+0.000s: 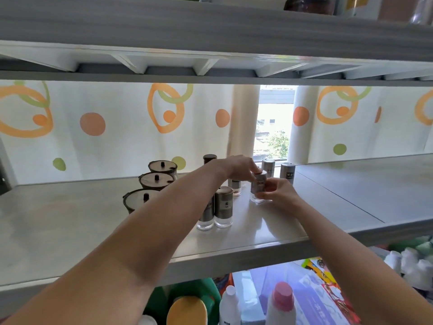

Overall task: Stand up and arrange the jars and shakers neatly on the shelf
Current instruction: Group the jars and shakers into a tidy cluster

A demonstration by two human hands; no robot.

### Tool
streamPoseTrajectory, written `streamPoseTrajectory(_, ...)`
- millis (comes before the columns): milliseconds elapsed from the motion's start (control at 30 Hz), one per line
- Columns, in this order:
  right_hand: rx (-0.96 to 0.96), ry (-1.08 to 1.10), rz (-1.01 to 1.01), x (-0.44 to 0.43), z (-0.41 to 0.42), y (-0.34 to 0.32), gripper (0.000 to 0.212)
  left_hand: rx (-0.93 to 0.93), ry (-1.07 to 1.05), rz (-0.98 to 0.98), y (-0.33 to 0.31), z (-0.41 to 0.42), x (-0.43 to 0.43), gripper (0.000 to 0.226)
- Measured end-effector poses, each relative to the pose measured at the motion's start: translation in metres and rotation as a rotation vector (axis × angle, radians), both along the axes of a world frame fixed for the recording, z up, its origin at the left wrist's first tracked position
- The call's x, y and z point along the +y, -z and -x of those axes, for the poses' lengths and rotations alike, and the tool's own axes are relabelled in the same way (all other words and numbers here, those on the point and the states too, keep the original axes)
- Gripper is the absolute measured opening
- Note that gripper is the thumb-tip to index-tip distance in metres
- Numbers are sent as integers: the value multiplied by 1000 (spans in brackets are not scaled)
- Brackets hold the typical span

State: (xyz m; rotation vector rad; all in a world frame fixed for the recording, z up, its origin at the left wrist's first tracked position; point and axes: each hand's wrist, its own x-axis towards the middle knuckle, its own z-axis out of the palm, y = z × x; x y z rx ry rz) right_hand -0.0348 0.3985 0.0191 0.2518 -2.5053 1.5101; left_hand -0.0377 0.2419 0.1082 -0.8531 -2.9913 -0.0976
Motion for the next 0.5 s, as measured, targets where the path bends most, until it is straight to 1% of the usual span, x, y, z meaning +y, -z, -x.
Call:
streamPoseTrajectory(333, -3, -15, 34, 10, -62, 5, 39, 61, 125, 62, -6, -58, 2, 41)
streamPoseTrajectory(500, 24, -50, -28, -7, -88, 7, 36, 77, 160, 117, -8, -86, -16, 40)
